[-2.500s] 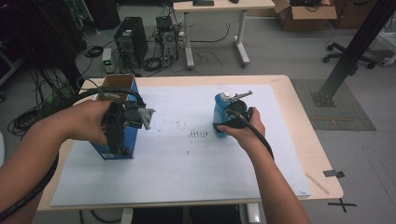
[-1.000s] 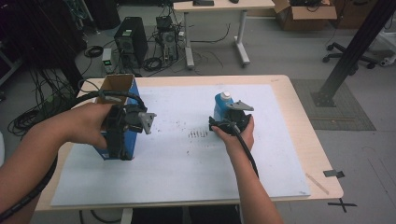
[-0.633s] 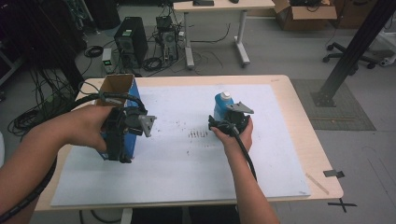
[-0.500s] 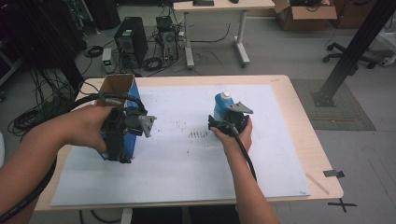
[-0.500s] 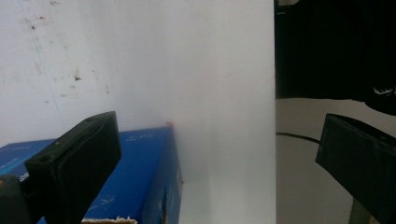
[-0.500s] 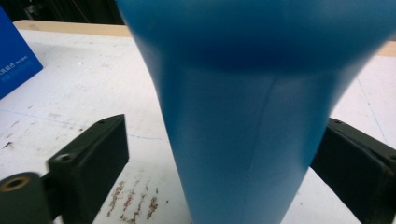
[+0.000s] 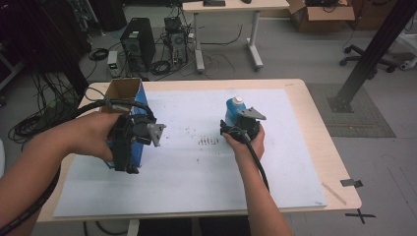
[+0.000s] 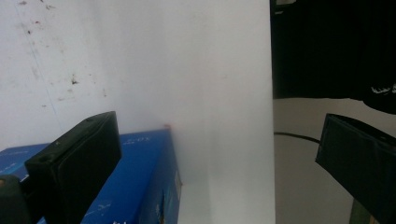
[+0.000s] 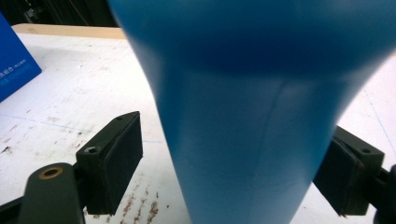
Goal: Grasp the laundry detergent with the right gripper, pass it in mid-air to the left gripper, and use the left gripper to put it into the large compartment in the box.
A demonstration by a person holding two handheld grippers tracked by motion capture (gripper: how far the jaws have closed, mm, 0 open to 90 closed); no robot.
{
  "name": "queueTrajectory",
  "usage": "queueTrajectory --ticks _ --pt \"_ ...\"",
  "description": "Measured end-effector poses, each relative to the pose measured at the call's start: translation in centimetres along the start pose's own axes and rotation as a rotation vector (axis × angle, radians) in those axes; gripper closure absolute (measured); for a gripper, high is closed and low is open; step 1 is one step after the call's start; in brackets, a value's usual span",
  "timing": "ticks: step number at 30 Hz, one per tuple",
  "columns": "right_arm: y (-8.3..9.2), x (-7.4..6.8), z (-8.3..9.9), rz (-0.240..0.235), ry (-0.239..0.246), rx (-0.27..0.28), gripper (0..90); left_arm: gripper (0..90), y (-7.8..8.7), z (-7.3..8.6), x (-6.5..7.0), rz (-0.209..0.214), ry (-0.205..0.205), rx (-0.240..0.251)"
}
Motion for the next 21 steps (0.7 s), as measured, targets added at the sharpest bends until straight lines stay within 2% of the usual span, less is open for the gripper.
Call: queueTrajectory --ticks 10,21 --pt "-0.09 -0.06 0.06 0.003 0.015 -0.006 25.0 0.4 0.07 0.01 -0.01 -0.004 0.0 0.001" --pt "-0.2 0.17 0.39 0.032 0.02 0.0 37.4 0.4 0.12 -0.03 -0.02 -0.005 -0.004 0.0"
Point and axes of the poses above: each handheld gripper's, and its own axes: y roughly backward along the jaws, z roughly out of its underside, x roughly to its right, the point moved 3 cm from there along -y, roughly forward along the jaws, and after that the axes turned 15 degrees about -z, right-handed, at the moved point
